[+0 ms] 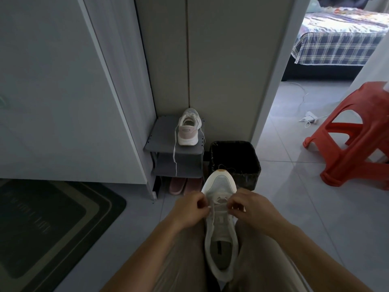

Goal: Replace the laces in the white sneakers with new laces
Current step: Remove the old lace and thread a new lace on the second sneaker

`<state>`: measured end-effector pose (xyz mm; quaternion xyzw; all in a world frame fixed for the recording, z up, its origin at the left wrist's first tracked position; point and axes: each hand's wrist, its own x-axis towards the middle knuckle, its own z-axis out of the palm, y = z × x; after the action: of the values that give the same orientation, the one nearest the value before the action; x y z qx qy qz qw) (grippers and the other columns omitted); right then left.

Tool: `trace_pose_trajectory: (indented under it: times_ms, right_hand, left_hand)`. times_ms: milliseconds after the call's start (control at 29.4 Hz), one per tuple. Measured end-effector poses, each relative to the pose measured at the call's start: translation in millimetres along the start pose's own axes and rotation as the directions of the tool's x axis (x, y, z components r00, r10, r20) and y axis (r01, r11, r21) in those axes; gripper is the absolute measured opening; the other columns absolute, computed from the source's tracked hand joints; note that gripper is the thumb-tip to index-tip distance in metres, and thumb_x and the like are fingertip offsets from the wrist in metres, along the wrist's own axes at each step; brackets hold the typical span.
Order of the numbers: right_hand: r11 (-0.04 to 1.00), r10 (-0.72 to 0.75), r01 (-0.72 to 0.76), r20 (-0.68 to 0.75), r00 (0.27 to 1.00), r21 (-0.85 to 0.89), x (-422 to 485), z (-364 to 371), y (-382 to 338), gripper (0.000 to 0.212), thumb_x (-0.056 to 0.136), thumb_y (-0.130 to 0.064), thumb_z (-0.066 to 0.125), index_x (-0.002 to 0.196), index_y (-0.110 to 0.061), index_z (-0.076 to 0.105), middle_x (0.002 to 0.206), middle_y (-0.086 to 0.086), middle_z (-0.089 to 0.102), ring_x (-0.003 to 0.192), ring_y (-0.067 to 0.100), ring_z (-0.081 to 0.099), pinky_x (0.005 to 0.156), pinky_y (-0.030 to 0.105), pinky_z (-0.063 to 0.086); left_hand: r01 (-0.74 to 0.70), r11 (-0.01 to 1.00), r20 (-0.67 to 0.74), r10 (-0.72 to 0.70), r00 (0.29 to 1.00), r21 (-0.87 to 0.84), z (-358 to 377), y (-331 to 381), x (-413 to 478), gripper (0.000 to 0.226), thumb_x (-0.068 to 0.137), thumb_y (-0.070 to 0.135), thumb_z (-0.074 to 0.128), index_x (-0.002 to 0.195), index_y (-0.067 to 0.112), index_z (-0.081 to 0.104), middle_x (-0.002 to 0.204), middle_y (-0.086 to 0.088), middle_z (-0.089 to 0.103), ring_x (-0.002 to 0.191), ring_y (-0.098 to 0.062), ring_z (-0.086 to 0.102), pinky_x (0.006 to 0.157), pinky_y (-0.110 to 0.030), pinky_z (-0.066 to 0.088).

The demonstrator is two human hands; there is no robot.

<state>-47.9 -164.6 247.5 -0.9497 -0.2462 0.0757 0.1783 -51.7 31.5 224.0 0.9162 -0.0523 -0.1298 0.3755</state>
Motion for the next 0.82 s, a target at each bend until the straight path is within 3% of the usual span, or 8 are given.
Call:
trace_pose_trajectory:
  times_ms: [102, 170, 272, 374, 476, 579, 681, 817]
  right_hand:
    - [0.997, -0.066, 0.065, -0.014, 0.998, -0.049, 4.0, 3.0, 2.4, 0.021, 0.091, -0.029, 0.054, 0.106, -0.020, 0.065, 0.105, -0.005, 0.058, 0.091, 0.007, 0.055, 0.067, 0.000, 0.028]
    - [1.000, -0.013, 0.012, 0.021, 1.000, 0.024, 7.8, 0.9, 2.7, 0.020, 0.092, -0.028, 0.053, 0.106, -0.019, 0.064, 0.102, -0.006, 0.057, 0.092, 0.006, 0.054, 0.074, 0.004, 0.035]
    - [0.979, 0.060, -0.093, 0.176, 0.983, 0.183, 18.4, -12.2, 1.4, 0.019, 0.091, -0.023, 0.054, 0.104, -0.014, 0.065, 0.088, -0.012, 0.053, 0.079, -0.001, 0.049, 0.070, 0.007, 0.038]
    - [0.986, 0.059, -0.101, 0.291, 0.955, 0.132, 29.4, -22.6, -2.3, 0.019, 0.091, -0.021, 0.053, 0.101, -0.009, 0.065, 0.080, -0.010, 0.052, 0.075, 0.003, 0.049, 0.066, 0.011, 0.037]
    - [0.996, 0.087, -0.080, 0.276, 0.957, -0.036, 32.0, -23.4, -10.3, 0.018, 0.091, -0.024, 0.052, 0.097, -0.011, 0.064, 0.088, -0.002, 0.054, 0.080, 0.010, 0.051, 0.075, 0.024, 0.043]
    - [0.989, 0.115, -0.105, 0.109, 0.987, -0.100, 26.0, -17.2, -14.7, 0.017, 0.092, -0.025, 0.049, 0.097, -0.015, 0.062, 0.098, -0.002, 0.057, 0.082, 0.012, 0.055, 0.072, 0.023, 0.045]
    - [0.991, 0.129, -0.132, 0.075, 0.989, 0.037, 26.5, -18.7, -7.7, 0.012, 0.092, -0.025, 0.052, 0.094, -0.018, 0.061, 0.093, -0.005, 0.057, 0.081, 0.009, 0.056, 0.071, 0.018, 0.045]
    - [0.922, 0.237, -0.221, -0.010, 0.971, 0.317, 25.7, -40.2, 10.2, 0.003, 0.089, -0.019, 0.057, 0.088, -0.022, 0.057, 0.084, -0.006, 0.059, 0.074, 0.005, 0.054, 0.065, 0.013, 0.042]
  left_hand:
    - [-0.008, 0.997, 0.033, 0.011, 0.999, -0.082, -4.6, -2.2, -1.7, 0.008, 0.085, 0.019, 0.062, 0.084, 0.018, 0.054, 0.085, 0.005, 0.057, 0.081, -0.010, 0.055, 0.072, -0.020, 0.043]
    - [-0.046, 0.991, 0.026, 0.049, 0.998, -0.124, -6.2, -3.4, -0.4, 0.011, 0.084, 0.018, 0.063, 0.081, 0.020, 0.053, 0.084, 0.002, 0.058, 0.077, -0.009, 0.054, 0.071, -0.023, 0.044]
    - [-0.105, 0.982, 0.030, 0.111, 0.993, -0.158, -10.7, -3.0, -0.1, 0.014, 0.084, 0.015, 0.062, 0.083, 0.023, 0.051, 0.077, 0.003, 0.055, 0.068, -0.006, 0.049, 0.066, -0.019, 0.041]
    - [-0.180, 0.973, 0.045, 0.188, 0.981, -0.143, -10.1, 6.8, -4.1, 0.014, 0.085, 0.020, 0.063, 0.097, 0.023, 0.057, 0.071, 0.005, 0.045, 0.063, -0.003, 0.041, 0.060, -0.009, 0.034]
    - [-0.206, 0.978, 0.013, 0.206, 0.978, -0.018, -1.3, 13.4, -4.2, 0.024, 0.085, 0.026, 0.064, 0.107, 0.019, 0.060, 0.068, 0.012, 0.043, 0.061, 0.000, 0.042, 0.061, -0.009, 0.034]
    - [-0.068, 0.990, -0.028, 0.072, 0.997, 0.123, -15.8, 4.4, -0.4, 0.014, 0.085, 0.026, 0.062, 0.097, 0.018, 0.062, 0.082, 0.010, 0.058, 0.076, -0.005, 0.055, 0.075, -0.024, 0.045]
    - [-0.028, 0.955, -0.047, 0.044, 0.998, 0.296, -47.0, -4.5, -3.7, 0.013, 0.086, 0.029, 0.061, 0.091, 0.018, 0.065, 0.085, 0.010, 0.057, 0.087, -0.011, 0.058, 0.086, -0.029, 0.040]
    - [-0.052, 0.862, -0.144, 0.143, 0.979, 0.504, -76.0, 3.3, -14.4, 0.015, 0.088, 0.035, 0.057, 0.090, 0.020, 0.062, 0.076, 0.014, 0.045, 0.074, -0.007, 0.047, 0.085, -0.024, 0.032]
